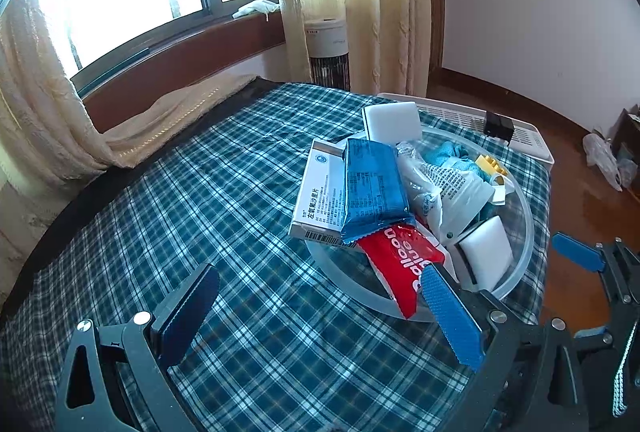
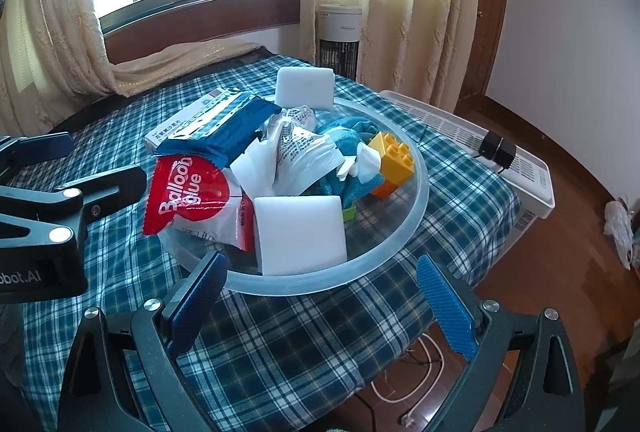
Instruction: Organize objects
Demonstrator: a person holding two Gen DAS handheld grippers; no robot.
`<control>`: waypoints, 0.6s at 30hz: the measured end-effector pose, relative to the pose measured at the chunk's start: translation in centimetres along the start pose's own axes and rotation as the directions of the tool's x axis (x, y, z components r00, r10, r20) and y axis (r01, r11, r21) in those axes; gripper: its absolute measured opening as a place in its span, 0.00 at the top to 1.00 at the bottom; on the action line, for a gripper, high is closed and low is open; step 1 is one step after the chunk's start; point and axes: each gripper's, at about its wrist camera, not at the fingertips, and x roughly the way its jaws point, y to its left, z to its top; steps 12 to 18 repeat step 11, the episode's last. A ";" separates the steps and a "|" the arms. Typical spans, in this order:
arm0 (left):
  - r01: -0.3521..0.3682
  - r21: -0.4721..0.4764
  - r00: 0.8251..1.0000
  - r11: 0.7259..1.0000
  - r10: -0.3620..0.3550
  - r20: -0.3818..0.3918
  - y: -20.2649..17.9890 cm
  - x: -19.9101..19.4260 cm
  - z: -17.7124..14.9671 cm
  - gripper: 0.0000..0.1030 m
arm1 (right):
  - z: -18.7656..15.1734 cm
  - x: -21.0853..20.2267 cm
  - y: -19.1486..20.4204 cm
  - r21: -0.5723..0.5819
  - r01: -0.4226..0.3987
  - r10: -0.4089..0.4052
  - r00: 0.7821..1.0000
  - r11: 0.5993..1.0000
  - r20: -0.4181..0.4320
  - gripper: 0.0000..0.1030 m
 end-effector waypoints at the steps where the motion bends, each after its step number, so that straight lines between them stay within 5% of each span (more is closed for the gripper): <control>1: 0.001 -0.002 1.000 1.000 -0.001 -0.002 0.1 0.0 0.0 0.00 | 0.0 0.0 -0.1 0.001 -0.001 0.001 1.000 1.000 -0.001 0.06; 18: -0.001 0.015 1.000 1.000 0.001 0.006 -0.1 -0.1 -0.2 0.00 | -0.1 -0.1 -0.2 0.006 -0.005 0.005 1.000 1.000 -0.003 0.06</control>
